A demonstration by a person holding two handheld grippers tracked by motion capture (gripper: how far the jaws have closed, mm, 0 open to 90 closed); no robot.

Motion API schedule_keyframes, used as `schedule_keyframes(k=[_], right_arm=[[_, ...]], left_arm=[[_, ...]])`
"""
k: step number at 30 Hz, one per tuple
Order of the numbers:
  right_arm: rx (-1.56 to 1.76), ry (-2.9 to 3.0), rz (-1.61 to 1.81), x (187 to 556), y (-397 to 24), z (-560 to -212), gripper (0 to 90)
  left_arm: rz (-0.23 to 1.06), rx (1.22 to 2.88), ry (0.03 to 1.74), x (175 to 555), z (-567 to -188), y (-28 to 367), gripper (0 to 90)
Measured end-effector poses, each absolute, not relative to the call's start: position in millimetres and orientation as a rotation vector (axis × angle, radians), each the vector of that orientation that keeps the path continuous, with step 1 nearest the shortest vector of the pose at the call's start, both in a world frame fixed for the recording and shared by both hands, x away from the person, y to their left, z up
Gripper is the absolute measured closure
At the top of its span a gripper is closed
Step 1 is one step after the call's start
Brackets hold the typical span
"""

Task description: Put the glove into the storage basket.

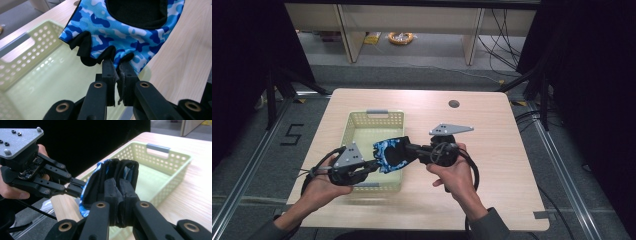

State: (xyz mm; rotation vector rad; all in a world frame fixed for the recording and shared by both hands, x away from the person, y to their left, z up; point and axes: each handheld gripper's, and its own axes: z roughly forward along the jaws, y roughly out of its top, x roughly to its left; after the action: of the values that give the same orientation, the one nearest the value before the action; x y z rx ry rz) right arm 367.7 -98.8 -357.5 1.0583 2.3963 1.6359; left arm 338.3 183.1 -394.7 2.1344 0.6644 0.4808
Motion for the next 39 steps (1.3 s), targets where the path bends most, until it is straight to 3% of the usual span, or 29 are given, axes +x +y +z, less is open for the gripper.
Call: schedule_keyframes(k=[16,32,39], right_arm=[[1.163,2.481,1.644,397.1,-34.5,-406.3,86.2],[1.205,2.609,1.517,401.4,-5.7,-450.5,86.0],[1.225,2.603,1.449,403.8,-8.2,-456.3,86.0]], left_arm=[[0.453,2.238,0.78,356.9,-423.4,240.6,83.5],[0.393,2.327,0.853,363.8,-447.7,256.7,82.8],[0.364,2.34,0.87,366.8,-448.4,255.8,76.3]])
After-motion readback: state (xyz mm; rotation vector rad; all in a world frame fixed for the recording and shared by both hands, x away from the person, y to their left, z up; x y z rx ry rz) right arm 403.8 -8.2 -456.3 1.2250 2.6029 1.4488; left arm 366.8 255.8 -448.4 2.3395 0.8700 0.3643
